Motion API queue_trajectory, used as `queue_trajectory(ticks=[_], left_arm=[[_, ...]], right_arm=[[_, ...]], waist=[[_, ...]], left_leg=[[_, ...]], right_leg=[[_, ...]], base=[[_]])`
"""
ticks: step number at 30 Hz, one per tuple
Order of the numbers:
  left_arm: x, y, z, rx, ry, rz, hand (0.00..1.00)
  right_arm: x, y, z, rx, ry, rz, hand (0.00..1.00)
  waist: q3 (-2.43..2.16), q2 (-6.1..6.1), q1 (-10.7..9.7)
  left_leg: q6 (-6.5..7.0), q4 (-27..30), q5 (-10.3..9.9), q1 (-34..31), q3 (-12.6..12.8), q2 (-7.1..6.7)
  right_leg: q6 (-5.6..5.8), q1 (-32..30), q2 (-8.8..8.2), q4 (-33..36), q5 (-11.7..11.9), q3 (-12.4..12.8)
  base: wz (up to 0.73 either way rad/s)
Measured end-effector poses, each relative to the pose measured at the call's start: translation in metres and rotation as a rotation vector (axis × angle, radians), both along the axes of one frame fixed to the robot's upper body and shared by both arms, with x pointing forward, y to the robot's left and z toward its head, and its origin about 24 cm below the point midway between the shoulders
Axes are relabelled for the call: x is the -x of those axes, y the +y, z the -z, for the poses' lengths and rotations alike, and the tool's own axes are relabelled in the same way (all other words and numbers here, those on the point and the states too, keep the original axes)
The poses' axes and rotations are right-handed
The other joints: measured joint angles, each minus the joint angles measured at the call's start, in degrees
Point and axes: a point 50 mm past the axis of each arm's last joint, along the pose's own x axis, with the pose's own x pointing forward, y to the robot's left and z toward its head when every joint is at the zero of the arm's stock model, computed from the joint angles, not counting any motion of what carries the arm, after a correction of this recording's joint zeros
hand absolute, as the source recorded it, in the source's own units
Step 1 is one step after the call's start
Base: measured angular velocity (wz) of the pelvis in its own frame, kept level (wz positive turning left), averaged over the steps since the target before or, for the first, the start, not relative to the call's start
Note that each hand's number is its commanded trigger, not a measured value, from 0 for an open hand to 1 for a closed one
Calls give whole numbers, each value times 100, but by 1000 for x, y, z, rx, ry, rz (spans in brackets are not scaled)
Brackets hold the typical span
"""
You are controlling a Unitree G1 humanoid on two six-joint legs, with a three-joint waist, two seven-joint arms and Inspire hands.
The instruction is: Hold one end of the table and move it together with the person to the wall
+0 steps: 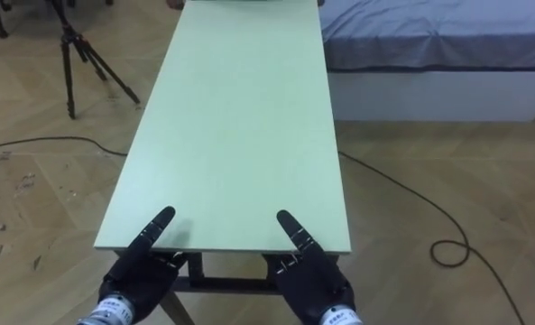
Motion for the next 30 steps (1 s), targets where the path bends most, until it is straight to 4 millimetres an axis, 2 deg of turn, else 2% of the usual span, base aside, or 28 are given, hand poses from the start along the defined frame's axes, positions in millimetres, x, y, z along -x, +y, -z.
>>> queue_trajectory(ticks=[7,13,18,30], left_arm=[[-2,-3,-1,30,-6,-36,100],[-4,-10,-4,55,-28,-36,100],[-3,-12,-4,51,-28,-21,100],[-3,-12,-3,-16,-30,1,100]], right_arm=[[-1,0,-1,0,2,4,100],[0,-3,3,29,91,36,100],[-1,-1,4,62,93,52,100],[-2,0,4,80,93,52,100]], waist=[[8,5,-1],[15,-3,68],[55,-70,64],[53,-71,59]], left_leg=[[0,1,0,0,-7,-3],[2,-4,2,-63,-34,-6],[3,3,2,-58,-33,-6],[3,4,2,-58,-33,-16]], right_leg=[[-1,-16,-4,5,2,2],[1,-33,-9,4,2,-16],[3,-19,-8,-13,1,-11],[17,-29,-14,-22,-8,-7]], base=[[0],[1],[0],[0]])
